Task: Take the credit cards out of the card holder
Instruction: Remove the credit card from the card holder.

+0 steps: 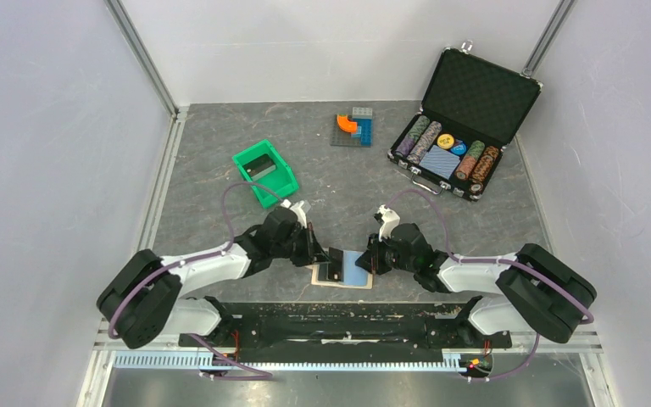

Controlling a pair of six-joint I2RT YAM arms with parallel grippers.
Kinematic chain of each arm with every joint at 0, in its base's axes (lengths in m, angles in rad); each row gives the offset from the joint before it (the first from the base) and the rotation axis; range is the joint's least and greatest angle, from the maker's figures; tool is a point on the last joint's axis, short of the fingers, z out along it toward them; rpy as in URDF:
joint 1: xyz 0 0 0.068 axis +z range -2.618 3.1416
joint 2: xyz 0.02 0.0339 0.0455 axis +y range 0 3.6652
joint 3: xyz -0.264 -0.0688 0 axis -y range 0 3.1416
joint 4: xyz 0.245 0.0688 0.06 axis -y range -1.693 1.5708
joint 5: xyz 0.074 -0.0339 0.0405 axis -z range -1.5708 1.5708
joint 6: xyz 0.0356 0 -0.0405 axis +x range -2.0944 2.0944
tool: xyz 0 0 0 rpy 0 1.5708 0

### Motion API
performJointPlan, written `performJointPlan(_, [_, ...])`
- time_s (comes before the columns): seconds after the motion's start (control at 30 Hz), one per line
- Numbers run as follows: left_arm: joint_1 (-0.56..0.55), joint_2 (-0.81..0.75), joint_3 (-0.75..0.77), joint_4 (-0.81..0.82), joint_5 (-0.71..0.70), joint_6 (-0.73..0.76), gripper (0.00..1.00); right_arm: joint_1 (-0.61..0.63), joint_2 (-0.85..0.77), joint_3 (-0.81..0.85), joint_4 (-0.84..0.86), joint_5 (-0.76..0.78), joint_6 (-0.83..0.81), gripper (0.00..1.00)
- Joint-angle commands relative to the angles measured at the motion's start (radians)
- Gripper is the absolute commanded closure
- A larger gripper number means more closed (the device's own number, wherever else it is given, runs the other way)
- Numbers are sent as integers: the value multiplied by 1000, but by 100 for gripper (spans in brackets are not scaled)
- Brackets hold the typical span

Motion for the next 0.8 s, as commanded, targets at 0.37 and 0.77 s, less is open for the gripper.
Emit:
performJointPlan(0.37, [71,-280,201,-417,11,280,98,-8,-218,136,-223,-32,-232,71])
performJointPlan(0.77, [64,-305,193,-321,421,304,98,-76,-364,185,-253,-463,-357,38])
